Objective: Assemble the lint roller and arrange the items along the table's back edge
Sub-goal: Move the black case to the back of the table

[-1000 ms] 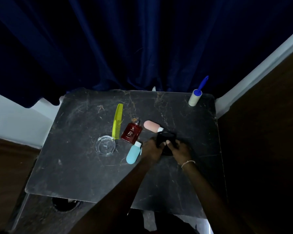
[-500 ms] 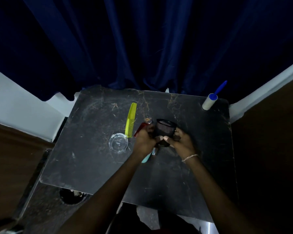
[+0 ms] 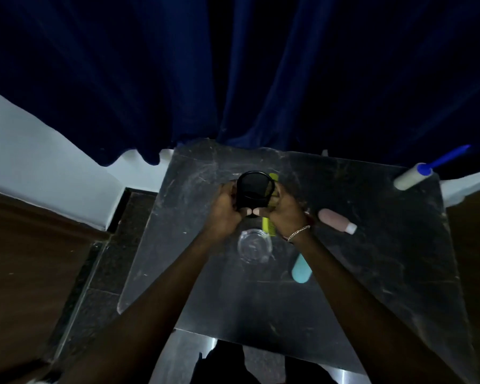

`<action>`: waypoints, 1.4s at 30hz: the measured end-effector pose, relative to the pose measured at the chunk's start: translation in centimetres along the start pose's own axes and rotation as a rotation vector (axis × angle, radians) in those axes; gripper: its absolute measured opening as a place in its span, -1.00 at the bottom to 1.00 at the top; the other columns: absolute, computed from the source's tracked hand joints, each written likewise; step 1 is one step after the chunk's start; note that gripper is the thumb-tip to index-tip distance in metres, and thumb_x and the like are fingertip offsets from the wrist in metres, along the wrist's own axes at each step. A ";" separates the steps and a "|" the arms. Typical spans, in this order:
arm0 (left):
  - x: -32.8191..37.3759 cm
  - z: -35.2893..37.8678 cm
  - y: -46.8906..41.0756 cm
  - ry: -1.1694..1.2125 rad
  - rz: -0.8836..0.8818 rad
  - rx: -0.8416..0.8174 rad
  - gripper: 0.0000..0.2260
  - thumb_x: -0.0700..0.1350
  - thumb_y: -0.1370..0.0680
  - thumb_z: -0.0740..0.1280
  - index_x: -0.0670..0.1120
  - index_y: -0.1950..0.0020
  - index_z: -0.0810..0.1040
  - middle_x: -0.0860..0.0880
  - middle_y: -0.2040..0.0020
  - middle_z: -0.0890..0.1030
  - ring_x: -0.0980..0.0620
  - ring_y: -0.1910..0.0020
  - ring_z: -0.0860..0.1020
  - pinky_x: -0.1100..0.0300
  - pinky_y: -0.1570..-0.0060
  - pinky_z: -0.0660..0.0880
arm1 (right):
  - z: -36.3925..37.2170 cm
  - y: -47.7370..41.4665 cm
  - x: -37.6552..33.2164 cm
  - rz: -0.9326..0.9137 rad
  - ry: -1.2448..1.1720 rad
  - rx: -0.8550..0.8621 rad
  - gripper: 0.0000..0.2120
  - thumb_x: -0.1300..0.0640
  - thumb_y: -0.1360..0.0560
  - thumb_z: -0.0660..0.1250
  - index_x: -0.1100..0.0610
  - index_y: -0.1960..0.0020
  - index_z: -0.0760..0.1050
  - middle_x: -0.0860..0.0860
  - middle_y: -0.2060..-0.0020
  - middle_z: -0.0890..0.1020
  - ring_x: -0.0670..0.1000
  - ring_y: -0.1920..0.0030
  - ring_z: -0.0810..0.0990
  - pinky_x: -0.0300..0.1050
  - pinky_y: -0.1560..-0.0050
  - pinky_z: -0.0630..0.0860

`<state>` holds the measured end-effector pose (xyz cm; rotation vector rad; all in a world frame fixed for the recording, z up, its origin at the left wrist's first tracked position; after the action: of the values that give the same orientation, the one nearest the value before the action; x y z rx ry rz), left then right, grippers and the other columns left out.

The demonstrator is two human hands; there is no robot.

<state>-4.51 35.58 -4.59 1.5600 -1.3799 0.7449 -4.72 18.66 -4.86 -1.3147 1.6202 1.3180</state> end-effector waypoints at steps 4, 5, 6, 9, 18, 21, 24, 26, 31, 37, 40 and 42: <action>-2.2 -5.8 -2.9 -0.071 0.022 0.009 -0.40 -0.41 -0.42 0.49 -0.16 -0.42 0.41 -0.18 -0.31 0.58 -0.13 -0.27 0.59 -0.04 -0.30 0.54 | 5.8 -3.5 -2.4 -0.039 0.042 0.027 -0.36 0.41 -0.25 0.54 0.16 -0.27 0.44 0.09 -0.14 0.63 0.08 -0.13 0.67 -0.08 -0.13 0.62; -2.6 -7.0 -3.7 -0.066 0.013 -0.003 -0.38 -0.41 -0.42 0.48 -0.15 -0.44 0.39 -0.17 -0.32 0.59 -0.15 -0.28 0.59 -0.09 -0.30 0.55 | 7.3 -4.5 -2.9 -0.039 0.039 0.013 -0.36 0.44 -0.25 0.53 0.20 -0.27 0.43 0.08 -0.13 0.63 0.10 -0.13 0.66 -0.15 -0.10 0.62; -2.9 -8.0 -4.5 -0.083 0.007 -0.009 -0.36 -0.39 -0.44 0.48 -0.12 -0.45 0.36 -0.14 -0.32 0.60 -0.14 -0.27 0.61 -0.08 -0.28 0.56 | 8.3 -5.4 -3.3 -0.040 0.041 0.002 -0.37 0.47 -0.25 0.51 0.21 -0.25 0.41 0.04 -0.08 0.64 0.10 -0.13 0.66 -0.25 -0.05 0.62; -4.3 -10.8 -7.1 -0.199 0.008 -0.007 -0.35 -0.29 -0.49 0.46 -0.01 -0.47 0.22 -0.08 -0.25 0.64 -0.14 -0.19 0.64 0.00 -0.16 0.58 | 11.1 -8.6 -4.4 -0.055 0.081 0.011 -0.39 0.47 -0.27 0.49 0.17 -0.24 0.39 0.03 -0.05 0.63 0.14 -0.13 0.66 -0.22 -0.02 0.64; -7.2 -13.5 -13.2 -0.257 0.037 -0.009 -0.27 -0.34 -0.49 0.42 -0.21 -0.57 0.12 -0.30 -0.35 0.50 -0.28 -0.30 0.54 -0.12 -0.31 0.51 | 15.0 -15.2 -6.1 -0.077 0.284 -0.023 -0.31 0.24 -0.32 0.47 -0.01 -0.38 0.32 0.07 -0.12 0.63 0.08 -0.05 0.68 -0.25 0.21 0.59; -7.8 -13.8 -14.0 -0.205 0.092 0.025 -0.17 -0.12 -0.44 0.50 -0.06 -0.58 0.08 -0.10 -0.44 0.43 -0.05 -0.38 0.48 0.03 -0.34 0.50 | 15.9 -16.8 -5.8 -0.064 0.322 -0.042 -0.34 0.26 -0.33 0.47 0.03 -0.36 0.32 0.10 -0.14 0.61 0.14 -0.09 0.66 -0.01 0.03 0.66; -8.4 -13.8 -14.7 -0.170 0.095 0.031 -0.15 0.03 -0.40 0.46 -0.01 -0.58 0.08 -0.06 -0.44 0.43 0.02 -0.37 0.47 0.04 -0.32 0.52 | 16.5 -17.9 -5.2 -0.058 0.351 -0.038 -0.35 0.26 -0.33 0.47 0.05 -0.35 0.32 0.07 -0.15 0.58 0.16 -0.11 0.64 0.15 -0.10 0.62; -8.7 -13.7 -15.0 -0.162 0.090 0.028 -0.12 0.12 -0.35 0.41 -0.01 -0.58 0.07 -0.06 -0.43 0.43 0.06 -0.34 0.45 0.08 -0.29 0.51 | 16.8 -18.4 -4.8 -0.048 0.348 -0.048 -0.38 0.27 -0.34 0.45 0.06 -0.34 0.33 0.01 -0.09 0.57 0.15 -0.09 0.65 0.17 -0.09 0.63; -9.8 -13.6 -15.6 -0.097 0.026 0.021 -0.14 0.05 -0.41 0.43 0.01 -0.61 0.06 -0.02 -0.44 0.43 0.06 -0.38 0.44 0.30 -0.20 0.41 | 17.7 -19.0 -3.9 0.008 0.316 -0.083 -0.36 0.27 -0.37 0.43 -0.03 -0.35 0.28 0.07 -0.16 0.62 0.14 -0.13 0.65 0.16 -0.14 0.62; -12.2 -13.5 -16.9 -0.130 -0.048 0.062 -0.28 -0.33 -0.51 0.43 -0.11 -0.59 0.15 -0.12 -0.31 0.57 -0.22 -0.31 0.55 0.29 -0.16 0.51 | 18.3 -19.4 -3.7 -0.002 0.337 -0.070 -0.33 0.25 -0.38 0.43 0.00 -0.41 0.26 0.08 -0.17 0.63 0.14 -0.18 0.63 0.11 -0.20 0.60; -12.1 -13.4 -16.9 -0.134 -0.048 0.060 -0.24 -0.30 -0.50 0.45 -0.08 -0.60 0.13 -0.18 -0.32 0.55 -0.21 -0.29 0.57 0.34 -0.10 0.48 | 18.3 -19.6 -3.7 -0.003 0.369 -0.067 -0.32 0.22 -0.37 0.45 -0.02 -0.40 0.26 0.08 -0.18 0.62 0.14 -0.18 0.62 0.07 -0.17 0.61; -11.7 -13.5 -16.6 -0.085 -0.033 0.071 -0.19 -0.05 -0.46 0.48 0.03 -0.58 0.09 -0.05 -0.33 0.54 0.00 -0.24 0.56 0.50 0.05 0.42 | 18.4 -19.7 -3.7 -0.005 0.369 -0.067 -0.34 0.21 -0.37 0.45 -0.05 -0.39 0.27 0.06 -0.17 0.62 0.13 -0.19 0.61 -0.04 -0.11 0.58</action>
<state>10.95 52.37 -13.07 1.6831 -1.3991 0.7219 13.32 37.57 -12.28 -1.6783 1.8255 1.1842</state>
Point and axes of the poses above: each hand's wrist, its own y-axis away from the middle knuckle, its own z-axis out of the palm, x = y × z, the point moved 5 cm from there along -y, towards the middle knuckle
